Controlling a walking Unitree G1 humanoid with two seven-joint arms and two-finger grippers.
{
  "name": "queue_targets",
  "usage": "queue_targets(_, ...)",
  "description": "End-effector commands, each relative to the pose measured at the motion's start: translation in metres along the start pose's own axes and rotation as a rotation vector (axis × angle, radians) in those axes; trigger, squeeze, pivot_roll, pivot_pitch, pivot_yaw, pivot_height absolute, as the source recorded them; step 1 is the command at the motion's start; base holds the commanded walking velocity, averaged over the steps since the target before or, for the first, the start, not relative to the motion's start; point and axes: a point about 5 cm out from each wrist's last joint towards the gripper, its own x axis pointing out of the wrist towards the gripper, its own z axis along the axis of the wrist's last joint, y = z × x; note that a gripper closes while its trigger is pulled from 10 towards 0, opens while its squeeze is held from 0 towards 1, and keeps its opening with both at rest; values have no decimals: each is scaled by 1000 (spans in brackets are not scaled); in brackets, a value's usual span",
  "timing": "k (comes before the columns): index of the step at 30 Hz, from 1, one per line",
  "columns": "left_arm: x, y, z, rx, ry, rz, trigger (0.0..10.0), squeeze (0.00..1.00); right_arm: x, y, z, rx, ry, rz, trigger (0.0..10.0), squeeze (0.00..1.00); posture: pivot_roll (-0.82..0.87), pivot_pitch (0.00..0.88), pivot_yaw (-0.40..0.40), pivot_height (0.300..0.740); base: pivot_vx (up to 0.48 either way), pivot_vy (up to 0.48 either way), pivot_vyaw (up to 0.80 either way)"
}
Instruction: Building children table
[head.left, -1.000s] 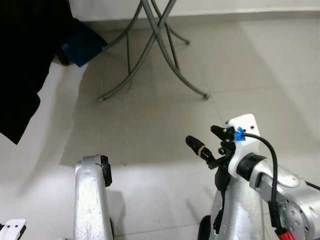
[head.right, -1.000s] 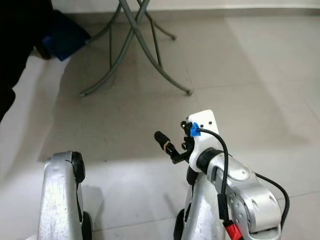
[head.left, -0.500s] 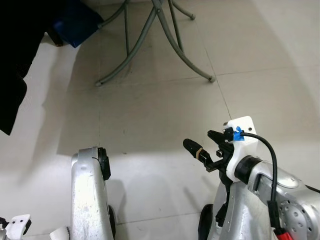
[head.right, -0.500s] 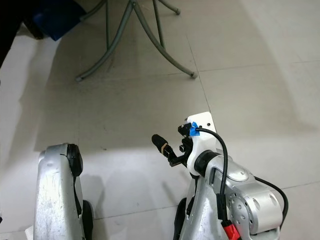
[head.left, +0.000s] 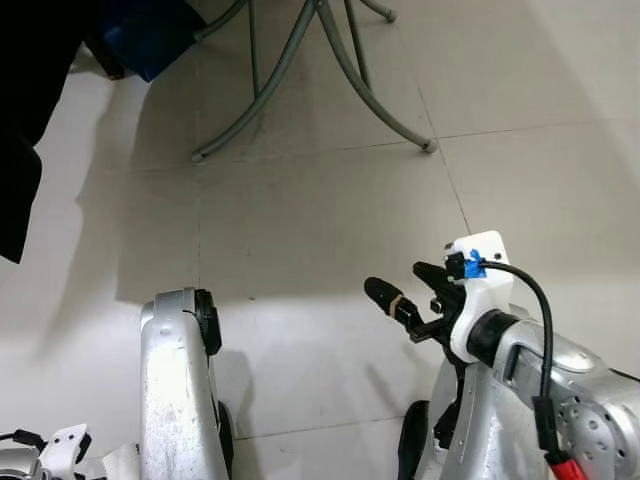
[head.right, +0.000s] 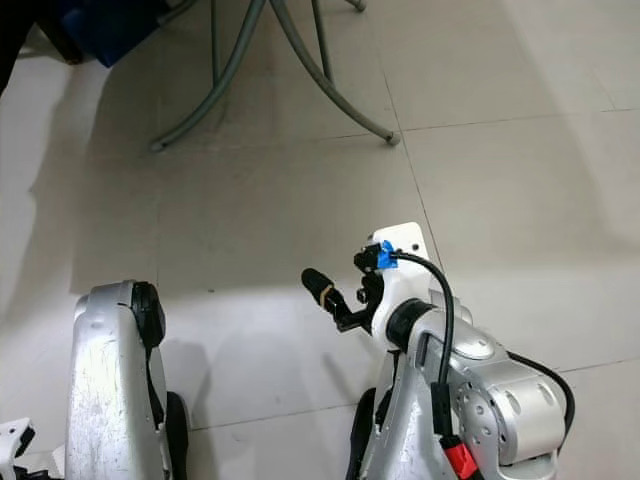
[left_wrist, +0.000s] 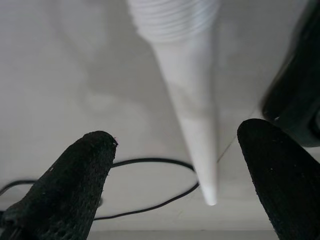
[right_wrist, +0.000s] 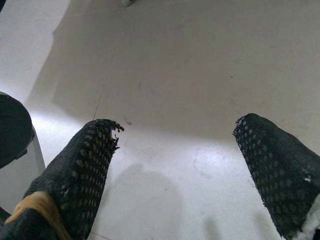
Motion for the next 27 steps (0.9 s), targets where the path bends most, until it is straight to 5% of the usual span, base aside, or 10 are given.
queue_targets(1, 11, -3, -18, -47, 46, -12, 10000, 0, -4, 2, -2, 12, 7, 0, 10000, 0, -39, 513, -18, 300, 0, 0, 0)
queue_targets(27, 28, -20, -14, -140, -111, 13, 10000, 0, -3, 3, 5, 18, -17, -25, 10000, 0, -73, 527, -30, 300, 0, 0, 0)
